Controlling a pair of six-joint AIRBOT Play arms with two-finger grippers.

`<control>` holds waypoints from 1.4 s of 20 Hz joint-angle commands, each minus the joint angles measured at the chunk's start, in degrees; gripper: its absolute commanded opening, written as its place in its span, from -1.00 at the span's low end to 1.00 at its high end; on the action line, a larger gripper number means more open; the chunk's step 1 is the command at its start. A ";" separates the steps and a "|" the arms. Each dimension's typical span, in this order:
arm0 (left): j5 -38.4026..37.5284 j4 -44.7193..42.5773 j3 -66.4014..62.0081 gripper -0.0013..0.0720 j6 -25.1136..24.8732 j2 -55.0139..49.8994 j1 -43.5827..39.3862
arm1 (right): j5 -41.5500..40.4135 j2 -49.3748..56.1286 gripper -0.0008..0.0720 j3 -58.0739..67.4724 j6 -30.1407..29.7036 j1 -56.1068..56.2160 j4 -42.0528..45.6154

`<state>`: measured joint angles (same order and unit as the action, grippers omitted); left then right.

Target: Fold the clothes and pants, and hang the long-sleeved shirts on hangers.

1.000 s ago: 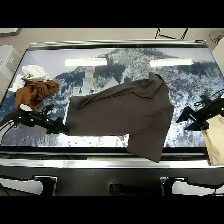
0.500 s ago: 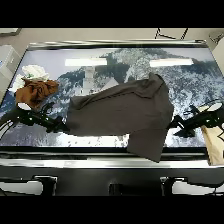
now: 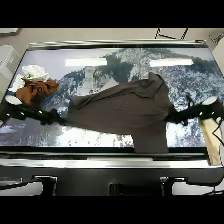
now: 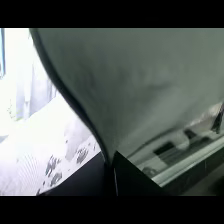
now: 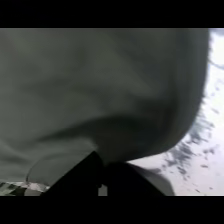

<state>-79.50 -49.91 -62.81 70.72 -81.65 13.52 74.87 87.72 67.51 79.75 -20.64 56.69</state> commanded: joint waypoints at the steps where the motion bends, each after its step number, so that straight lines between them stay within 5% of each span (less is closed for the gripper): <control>1: 3.65 0.04 -15.34 -0.91 1.81 8.26 1.09 | 0.96 -6.32 -0.85 20.65 -1.38 0.55 -0.04; 6: 18.53 -0.02 -49.83 -0.90 3.02 20.83 2.86 | -11.76 -20.98 -0.85 53.75 -4.98 0.57 4.85; 12: 24.98 -1.31 -53.92 -0.90 4.44 33.16 2.89 | -13.38 -38.80 -0.85 53.53 -2.10 0.57 10.95; 18: 24.83 -5.27 -53.94 -0.90 7.39 35.50 2.89 | -19.02 -42.14 -0.85 53.53 3.74 0.55 14.53; 20: 19.63 -6.25 -53.66 -0.90 8.87 33.46 2.86 | -14.73 -40.00 -0.85 53.53 5.77 0.57 14.56; 25: 6.84 -6.12 -40.87 -0.90 8.81 20.83 0.85 | 16.33 -22.43 -0.86 46.56 8.55 0.63 7.89; 28: 6.08 -6.25 -26.12 -0.90 7.76 11.10 -1.20 | 19.21 -13.81 -0.86 27.26 9.44 3.58 7.85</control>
<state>-70.11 -55.83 -99.72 79.35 -62.87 13.85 85.76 66.37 107.63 88.12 -19.09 65.82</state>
